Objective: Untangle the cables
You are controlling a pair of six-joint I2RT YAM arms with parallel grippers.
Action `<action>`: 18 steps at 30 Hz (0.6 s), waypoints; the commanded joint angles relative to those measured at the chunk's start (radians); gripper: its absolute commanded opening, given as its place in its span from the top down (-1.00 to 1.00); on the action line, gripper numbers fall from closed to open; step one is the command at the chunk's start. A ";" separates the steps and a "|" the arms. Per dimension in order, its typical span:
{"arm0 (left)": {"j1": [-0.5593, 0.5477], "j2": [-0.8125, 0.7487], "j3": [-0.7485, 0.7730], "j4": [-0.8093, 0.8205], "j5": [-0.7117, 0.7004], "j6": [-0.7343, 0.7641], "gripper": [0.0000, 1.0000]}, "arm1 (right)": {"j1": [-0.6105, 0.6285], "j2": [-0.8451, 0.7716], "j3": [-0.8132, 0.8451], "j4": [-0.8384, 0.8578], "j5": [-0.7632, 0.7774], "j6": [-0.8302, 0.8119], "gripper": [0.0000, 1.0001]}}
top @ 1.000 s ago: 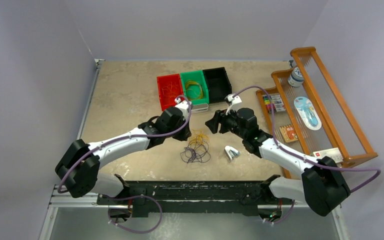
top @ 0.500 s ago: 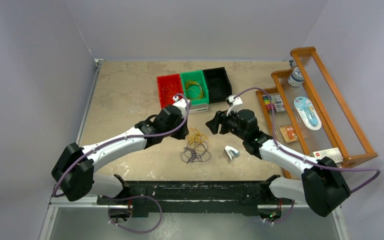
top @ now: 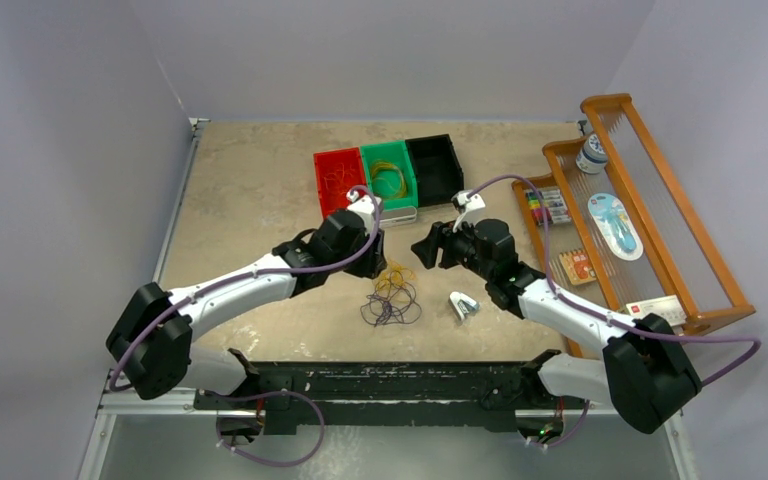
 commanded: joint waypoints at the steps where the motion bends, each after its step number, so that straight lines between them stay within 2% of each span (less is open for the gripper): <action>1: -0.004 0.021 0.003 0.046 -0.010 -0.011 0.16 | 0.002 -0.006 0.001 0.049 0.001 0.003 -0.31; 8: -0.003 0.070 -0.025 0.061 0.016 -0.015 0.13 | 0.002 0.006 0.002 0.056 0.001 0.004 -0.32; 11: -0.003 0.086 -0.030 0.074 0.019 -0.017 0.23 | 0.002 0.010 0.005 0.057 -0.001 0.003 -0.32; 13: -0.003 0.099 -0.031 0.076 0.018 -0.018 0.35 | 0.002 0.011 0.005 0.058 -0.001 0.005 -0.31; 18: -0.003 0.091 -0.023 0.071 0.010 -0.019 0.82 | 0.002 0.011 0.007 0.061 0.001 0.004 -0.32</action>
